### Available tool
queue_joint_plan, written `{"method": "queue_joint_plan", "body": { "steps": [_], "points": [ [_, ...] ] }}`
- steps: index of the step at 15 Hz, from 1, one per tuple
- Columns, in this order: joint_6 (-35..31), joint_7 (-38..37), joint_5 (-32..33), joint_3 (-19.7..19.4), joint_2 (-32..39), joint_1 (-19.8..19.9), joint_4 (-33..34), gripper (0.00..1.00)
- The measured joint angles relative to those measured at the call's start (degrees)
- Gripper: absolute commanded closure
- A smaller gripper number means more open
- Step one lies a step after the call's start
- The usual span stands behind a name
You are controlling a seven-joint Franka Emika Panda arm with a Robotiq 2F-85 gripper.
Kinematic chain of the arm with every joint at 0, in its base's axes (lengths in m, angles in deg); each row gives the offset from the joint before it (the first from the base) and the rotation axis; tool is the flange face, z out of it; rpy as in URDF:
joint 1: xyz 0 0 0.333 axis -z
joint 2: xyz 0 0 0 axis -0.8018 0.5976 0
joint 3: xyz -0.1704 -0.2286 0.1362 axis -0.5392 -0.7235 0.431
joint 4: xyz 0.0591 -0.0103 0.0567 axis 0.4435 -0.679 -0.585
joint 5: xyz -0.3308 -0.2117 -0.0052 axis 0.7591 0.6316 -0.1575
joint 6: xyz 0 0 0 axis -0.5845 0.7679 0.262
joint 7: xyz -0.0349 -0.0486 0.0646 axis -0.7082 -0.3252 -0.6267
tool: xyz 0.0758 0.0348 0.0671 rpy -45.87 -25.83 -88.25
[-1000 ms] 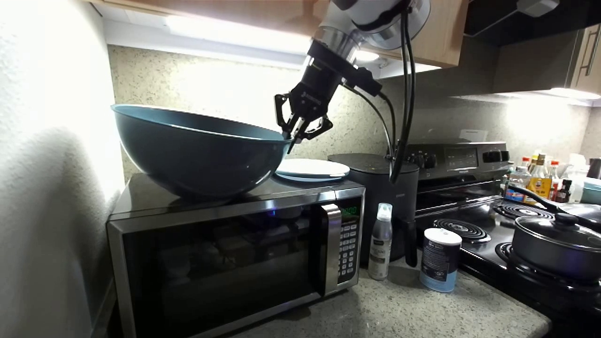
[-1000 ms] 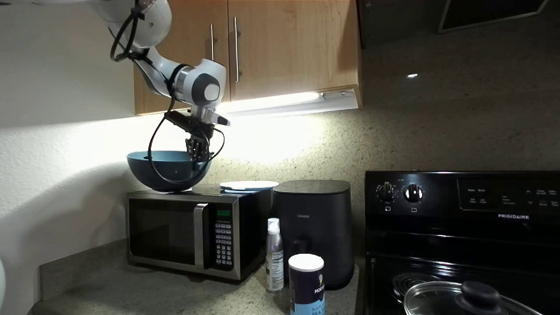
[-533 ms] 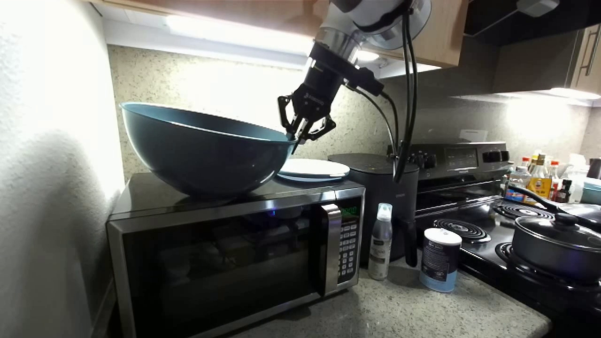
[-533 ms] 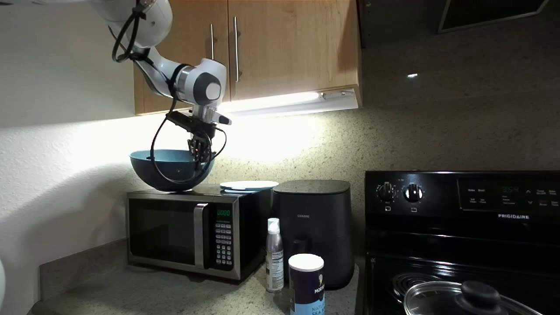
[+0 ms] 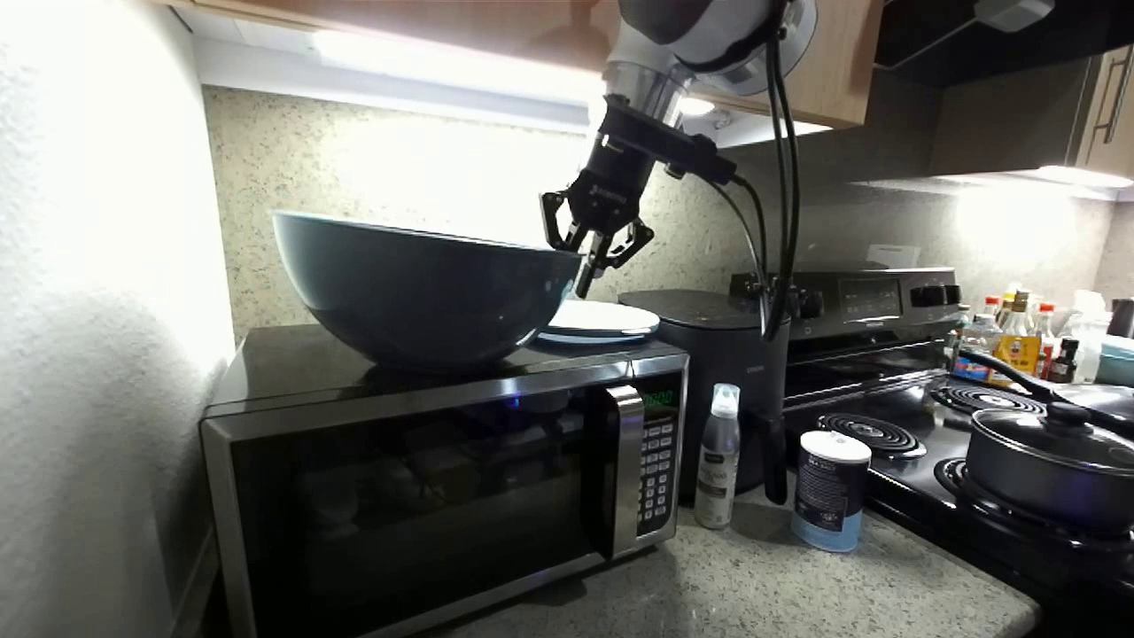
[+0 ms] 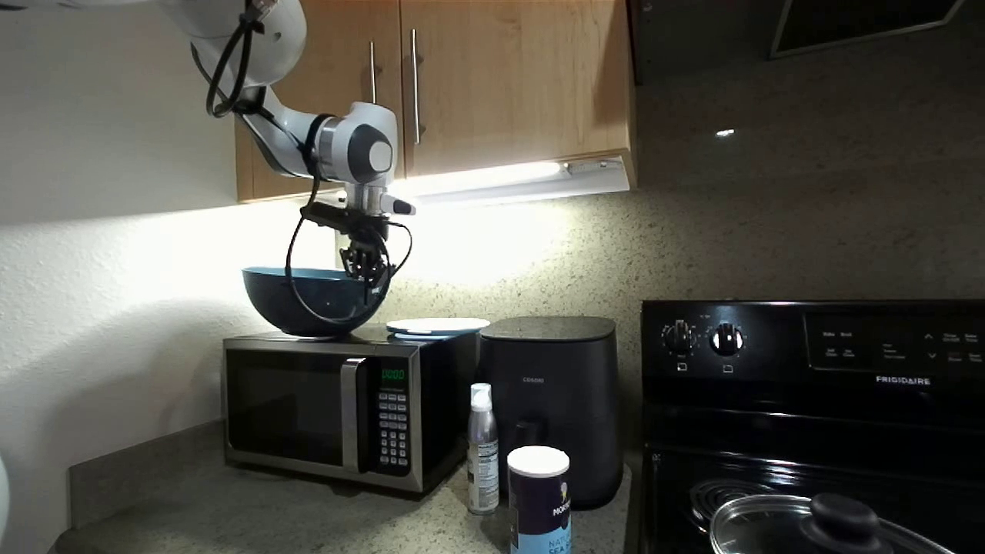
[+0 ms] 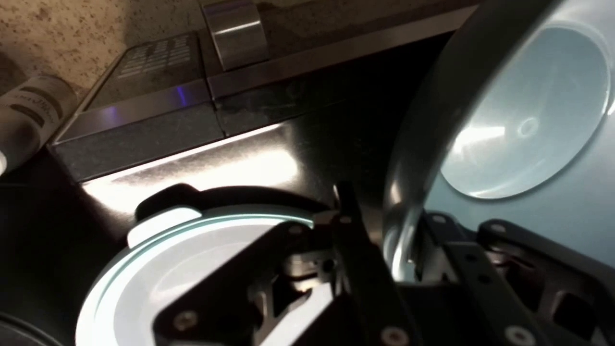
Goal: Put the blue bowl on top of the microwave
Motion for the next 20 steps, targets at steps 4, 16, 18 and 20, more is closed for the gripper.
{"method": "queue_joint_plan", "body": {
  "steps": [4, 16, 18, 20],
  "points": [
    [-0.1, -0.2, 3.9, -0.5, 0.0, 0.0, 0.0, 0.19],
    [-0.7, -0.2, 6.3, -0.8, 0.0, 0.0, -0.1, 0.0],
    [-1.5, 0.6, 6.2, -0.7, 0.0, 0.0, -0.3, 0.0],
    [-3.2, 2.3, 5.5, -0.2, 0.0, -0.1, -0.6, 0.0]
  ]
}}
